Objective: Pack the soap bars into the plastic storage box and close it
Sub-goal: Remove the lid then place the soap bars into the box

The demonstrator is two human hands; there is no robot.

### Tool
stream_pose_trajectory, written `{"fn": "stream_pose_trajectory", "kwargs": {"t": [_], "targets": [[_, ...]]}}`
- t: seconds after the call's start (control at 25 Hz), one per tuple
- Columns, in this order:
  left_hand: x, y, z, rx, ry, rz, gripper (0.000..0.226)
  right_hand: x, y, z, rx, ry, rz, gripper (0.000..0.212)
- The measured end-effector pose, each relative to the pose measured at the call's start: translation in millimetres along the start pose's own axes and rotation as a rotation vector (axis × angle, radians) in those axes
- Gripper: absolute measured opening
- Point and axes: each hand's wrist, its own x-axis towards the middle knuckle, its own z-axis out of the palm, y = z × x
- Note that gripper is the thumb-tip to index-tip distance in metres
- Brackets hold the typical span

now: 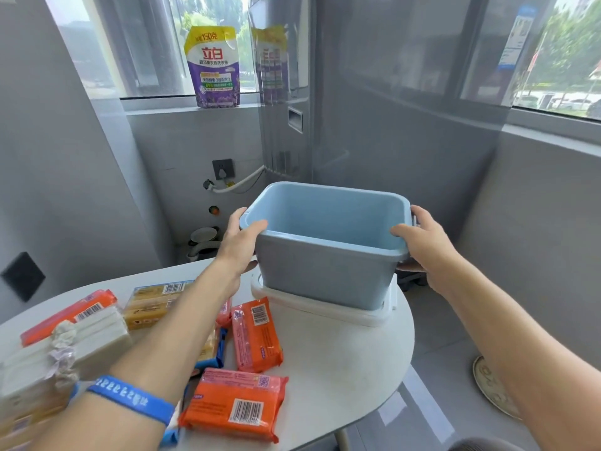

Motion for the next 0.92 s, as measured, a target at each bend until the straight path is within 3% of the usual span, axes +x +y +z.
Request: {"fn": "stream_pose_trajectory", "kwargs": {"t": [0.24,0.44,0.56,0.64,0.72,0.8,0.88,0.92], "targets": [[1.7,-3.1,-2.4,0.059,0.046,0.080,0.048,1.0,-1.3,-4.0,-0.041,-0.057,0.056,0.063],[-3.4,-4.2,-11.3,0.192,0.034,0.080,0.062,-4.5,-3.6,-2.9,-0.100,-0.042,0.031,0.058],[-19.2,-13.3,-28.6,0.322,0.110,0.171,0.065,-28.6,-0.1,3.9,-0.618,0.343,-0.357,0.057],[-32.2,-38.9,-54.8,0.615,0.215,0.311,0.053,-64.9,-0.4,33.6,-0.704,0.443,-0.717,0.044],[-42.2,-59.6,-78.1,0.924,0.180,0.357,0.041,-96.6,-0.9,71.4,-0.742,0.250,-0.884,0.030],[-52.6,-65.1,-95.4,1.158,0.027,0.310,0.031,-117.0,9.2,110.8,-0.926,-0.175,-0.898,0.022],[-62.8,-63.5,-104.9,1.245,-0.177,0.272,0.028,-135.9,25.7,141.2,-1.111,-0.597,-0.806,0.035],[-65.3,-63.1,-107.7,1.246,-0.254,0.257,0.032,-142.7,34.0,149.9,-1.202,-0.710,-0.760,0.046]]}}
